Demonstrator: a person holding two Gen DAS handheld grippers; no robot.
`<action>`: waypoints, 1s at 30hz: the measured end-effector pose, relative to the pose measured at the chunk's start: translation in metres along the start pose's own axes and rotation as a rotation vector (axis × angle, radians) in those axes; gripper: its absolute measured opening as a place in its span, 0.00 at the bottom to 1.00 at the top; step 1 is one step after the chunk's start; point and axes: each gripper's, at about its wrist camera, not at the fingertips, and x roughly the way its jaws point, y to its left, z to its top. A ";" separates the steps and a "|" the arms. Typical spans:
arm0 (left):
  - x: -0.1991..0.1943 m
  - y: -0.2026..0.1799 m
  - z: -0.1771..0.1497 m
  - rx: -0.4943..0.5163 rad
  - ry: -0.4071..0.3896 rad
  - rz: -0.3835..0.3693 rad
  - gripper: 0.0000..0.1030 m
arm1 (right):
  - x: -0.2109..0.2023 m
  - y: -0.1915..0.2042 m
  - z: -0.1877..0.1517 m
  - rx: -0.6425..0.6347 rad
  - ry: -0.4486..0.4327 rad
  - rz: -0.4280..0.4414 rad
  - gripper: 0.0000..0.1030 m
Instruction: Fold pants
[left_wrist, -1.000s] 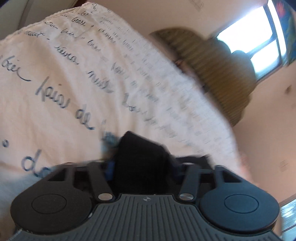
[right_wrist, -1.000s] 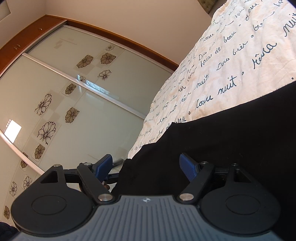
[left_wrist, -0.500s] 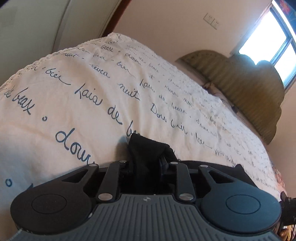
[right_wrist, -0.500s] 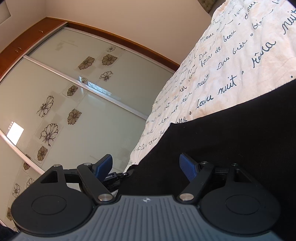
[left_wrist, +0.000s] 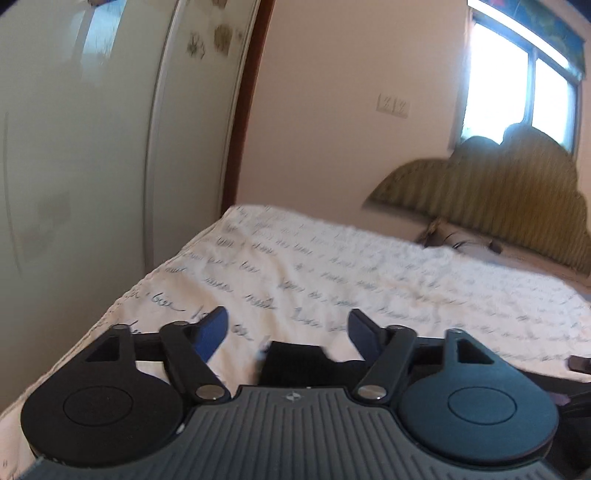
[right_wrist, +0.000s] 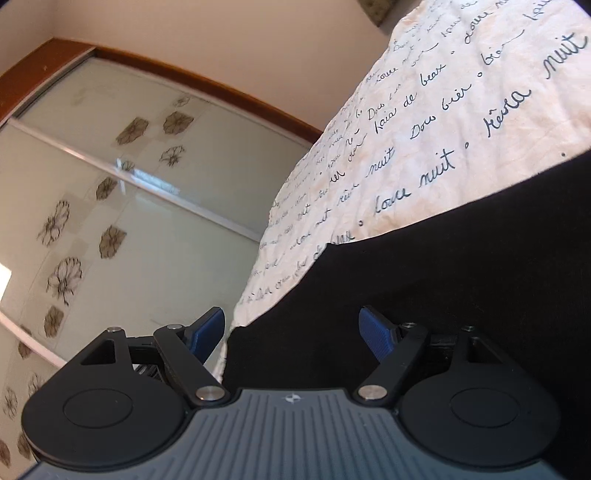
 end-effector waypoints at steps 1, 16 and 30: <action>-0.009 -0.009 -0.003 -0.026 0.019 -0.017 0.82 | -0.003 0.008 -0.003 -0.001 0.006 0.006 0.80; 0.011 -0.178 -0.106 0.111 0.335 -0.373 0.81 | -0.252 -0.015 -0.031 0.064 -0.424 -0.336 0.81; 0.022 -0.202 -0.149 0.313 0.285 -0.253 1.00 | -0.380 -0.092 -0.008 0.332 -0.666 -0.600 0.91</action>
